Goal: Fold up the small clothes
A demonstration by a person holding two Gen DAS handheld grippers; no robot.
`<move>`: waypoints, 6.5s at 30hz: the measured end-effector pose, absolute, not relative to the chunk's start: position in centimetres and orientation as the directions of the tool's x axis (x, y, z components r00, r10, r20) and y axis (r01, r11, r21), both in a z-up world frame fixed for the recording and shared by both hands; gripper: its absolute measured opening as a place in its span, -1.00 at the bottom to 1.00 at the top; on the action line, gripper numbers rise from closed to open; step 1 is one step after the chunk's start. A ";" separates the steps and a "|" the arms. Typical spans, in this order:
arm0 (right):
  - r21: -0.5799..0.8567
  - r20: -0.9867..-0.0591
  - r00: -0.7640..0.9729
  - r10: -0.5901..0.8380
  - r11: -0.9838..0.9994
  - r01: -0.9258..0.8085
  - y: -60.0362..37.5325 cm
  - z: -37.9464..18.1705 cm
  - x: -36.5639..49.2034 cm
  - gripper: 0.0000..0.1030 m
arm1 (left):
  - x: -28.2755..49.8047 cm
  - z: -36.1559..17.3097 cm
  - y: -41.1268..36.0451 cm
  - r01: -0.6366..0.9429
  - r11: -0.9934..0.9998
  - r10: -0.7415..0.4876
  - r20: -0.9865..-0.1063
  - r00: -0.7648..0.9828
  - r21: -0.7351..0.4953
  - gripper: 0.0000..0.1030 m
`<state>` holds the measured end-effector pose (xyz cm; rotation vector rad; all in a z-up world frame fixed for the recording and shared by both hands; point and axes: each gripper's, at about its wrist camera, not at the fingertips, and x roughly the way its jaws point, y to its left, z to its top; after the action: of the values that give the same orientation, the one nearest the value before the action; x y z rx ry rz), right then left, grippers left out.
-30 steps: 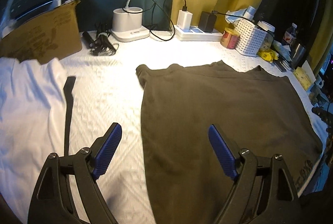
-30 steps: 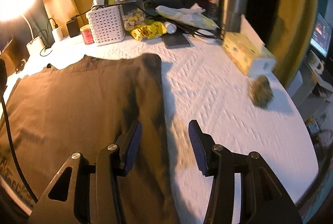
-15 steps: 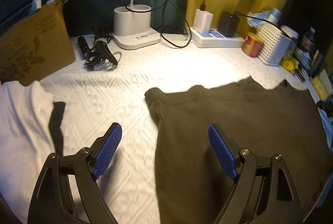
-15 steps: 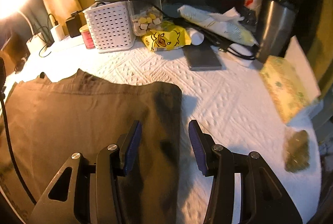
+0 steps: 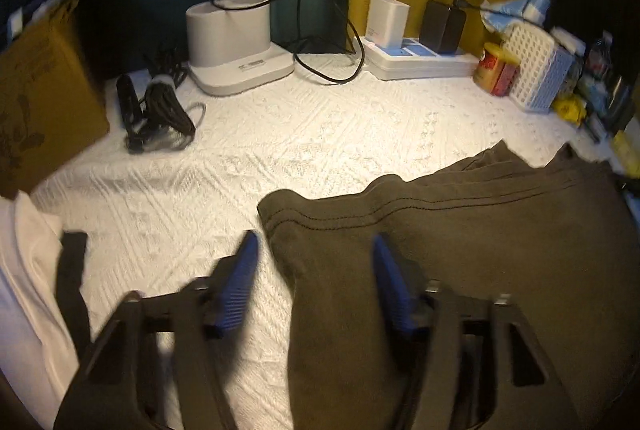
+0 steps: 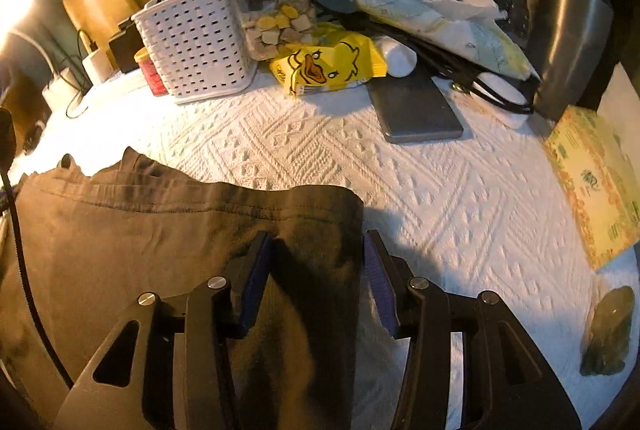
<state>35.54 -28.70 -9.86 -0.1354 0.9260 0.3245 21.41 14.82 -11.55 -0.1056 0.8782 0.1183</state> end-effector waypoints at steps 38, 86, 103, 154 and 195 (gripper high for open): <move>-0.036 -0.721 0.664 0.197 0.947 -0.319 -28.7 -8.8 37.2 -0.93 | 25.7 -8.6 16.0 -0.113 0.994 0.075 -0.679 0.730 -0.012 -0.96; -0.025 -0.721 0.675 0.159 0.967 -0.254 -29.3 -5.4 26.2 0.37 | 14.7 -3.1 9.7 -0.127 0.977 -0.002 -0.598 0.801 -0.173 0.25; 0.040 -0.714 0.677 0.178 0.976 -0.213 -30.8 -5.8 17.4 0.39 | 9.4 -4.8 5.2 -0.038 0.985 -0.076 -0.610 0.789 -0.171 0.48; 0.303 -0.745 0.599 0.293 0.949 -0.088 -31.1 -10.6 11.2 0.46 | 7.6 -9.0 4.7 -0.068 0.980 -0.085 -0.698 0.711 -0.189 0.48; 0.304 -0.701 0.630 0.336 0.939 -0.163 -25.4 -9.3 23.7 -0.61 | 14.3 -9.5 13.1 -0.191 0.966 0.007 -0.725 0.689 -0.172 0.48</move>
<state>23.74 -25.38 -9.31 0.2202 0.8439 0.2881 14.34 13.09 -9.45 -0.2421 0.8053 0.1122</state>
